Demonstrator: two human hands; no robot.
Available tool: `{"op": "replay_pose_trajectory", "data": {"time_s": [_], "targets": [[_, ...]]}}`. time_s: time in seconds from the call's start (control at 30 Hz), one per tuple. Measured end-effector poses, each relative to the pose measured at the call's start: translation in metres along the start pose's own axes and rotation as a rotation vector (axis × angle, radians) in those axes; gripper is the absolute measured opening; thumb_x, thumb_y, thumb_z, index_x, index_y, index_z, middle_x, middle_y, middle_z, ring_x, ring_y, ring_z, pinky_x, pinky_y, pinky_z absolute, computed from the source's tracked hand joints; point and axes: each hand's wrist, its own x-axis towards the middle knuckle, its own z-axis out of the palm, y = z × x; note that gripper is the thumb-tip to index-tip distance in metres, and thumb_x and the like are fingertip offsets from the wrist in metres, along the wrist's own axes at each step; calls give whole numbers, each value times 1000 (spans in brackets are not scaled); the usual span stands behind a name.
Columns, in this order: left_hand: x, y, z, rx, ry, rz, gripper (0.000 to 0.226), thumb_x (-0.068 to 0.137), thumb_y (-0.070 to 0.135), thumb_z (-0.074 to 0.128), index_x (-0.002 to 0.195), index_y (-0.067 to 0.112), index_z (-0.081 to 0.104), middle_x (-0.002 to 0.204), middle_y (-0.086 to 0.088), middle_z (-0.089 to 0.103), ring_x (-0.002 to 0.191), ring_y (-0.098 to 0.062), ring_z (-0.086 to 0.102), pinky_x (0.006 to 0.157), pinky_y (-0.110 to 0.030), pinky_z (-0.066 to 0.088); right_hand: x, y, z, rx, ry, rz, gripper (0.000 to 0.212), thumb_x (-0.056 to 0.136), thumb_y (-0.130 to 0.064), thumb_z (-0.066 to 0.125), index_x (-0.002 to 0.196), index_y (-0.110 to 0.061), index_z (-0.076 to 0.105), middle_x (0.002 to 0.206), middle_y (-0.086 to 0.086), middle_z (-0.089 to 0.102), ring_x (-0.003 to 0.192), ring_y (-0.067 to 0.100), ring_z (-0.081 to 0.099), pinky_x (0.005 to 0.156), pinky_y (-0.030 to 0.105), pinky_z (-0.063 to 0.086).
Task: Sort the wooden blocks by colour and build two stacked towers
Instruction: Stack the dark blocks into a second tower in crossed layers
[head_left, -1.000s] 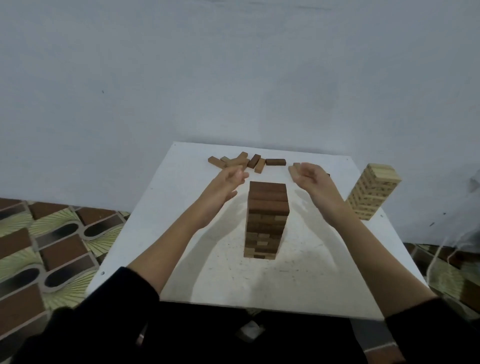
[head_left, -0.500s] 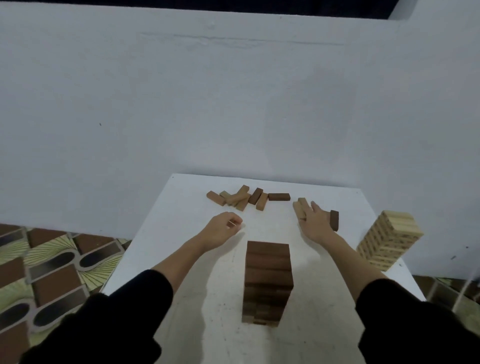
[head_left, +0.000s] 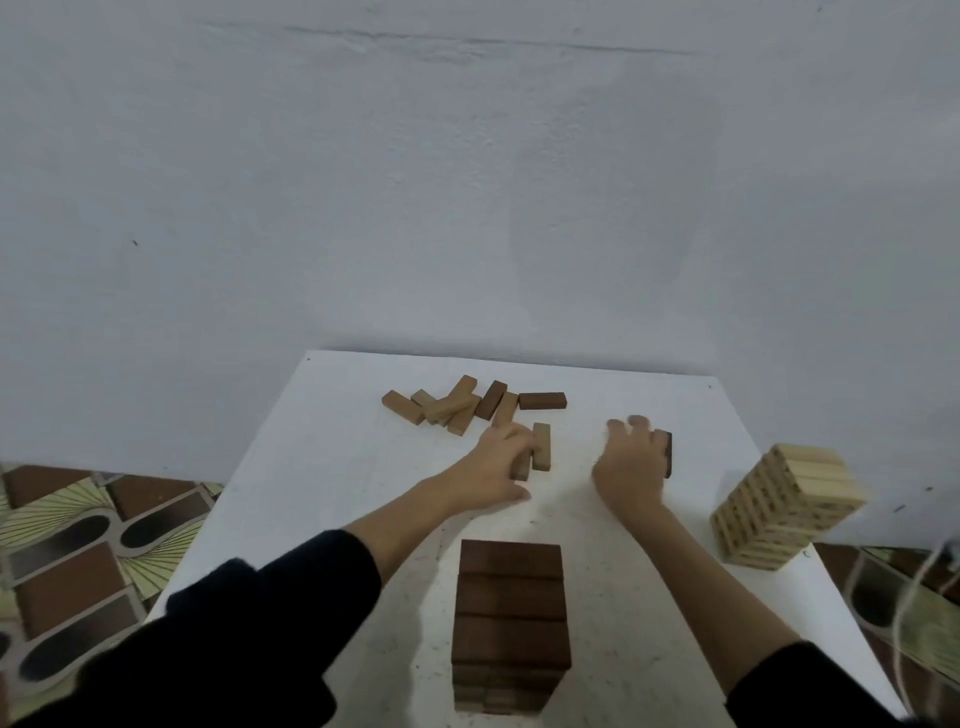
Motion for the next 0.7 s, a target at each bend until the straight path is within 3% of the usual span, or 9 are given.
{"op": "replay_pose_trajectory", "data": {"time_s": [0.1,0.3,0.37,0.43,0.5,0.53,0.6,0.7], "targets": [[12,-1,1,161,-98,10,68,83,22,72,139,10,37,150,-3,20,138,-21,12,110,-29,21,0,8,-4,-137,-109,159,28,81,5,46,107,7,56,119,24,49,109,40,43,78,38,41],[30,-6,2,192,-118,10,71,84,20,71,143,13,33,151,-4,20,138,-24,9,111,-34,19,-5,6,8,-188,-164,25,33,85,1,43,117,-2,52,141,12,35,122,29,35,96,31,35],[32,-10,2,140,-96,7,69,84,16,71,143,16,34,148,-4,23,137,-23,13,111,-33,20,-3,3,14,-79,-167,-70,37,84,6,41,118,-1,53,135,13,41,119,30,37,93,26,32],[33,-13,2,87,-75,8,67,82,14,72,140,18,38,147,-4,23,137,-22,15,110,-32,21,-1,-1,19,146,-198,-189,36,79,16,40,107,3,58,115,16,53,108,35,44,80,23,28],[34,-16,2,34,-53,16,65,79,13,75,136,17,42,147,-4,24,136,-22,18,110,-31,23,3,-3,23,354,-228,-208,30,77,18,46,98,3,61,100,16,58,98,38,52,78,28,36],[34,-17,3,17,-43,23,64,78,12,76,133,16,44,146,-3,26,135,-21,21,109,-29,25,4,-5,22,446,-226,-175,31,80,14,52,107,2,60,106,16,57,99,35,53,81,32,43],[34,-19,4,-15,-29,26,60,75,12,78,127,14,48,143,-2,31,130,-19,27,104,-25,29,5,-7,18,538,-305,-118,56,78,5,63,131,0,45,125,14,45,107,29,51,88,32,47],[32,-24,6,-85,-5,29,53,70,12,82,113,16,52,126,2,40,116,-18,38,95,-26,38,4,-5,18,550,-437,-138,86,71,-1,73,144,-6,28,139,11,37,102,22,50,91,37,48]]}}
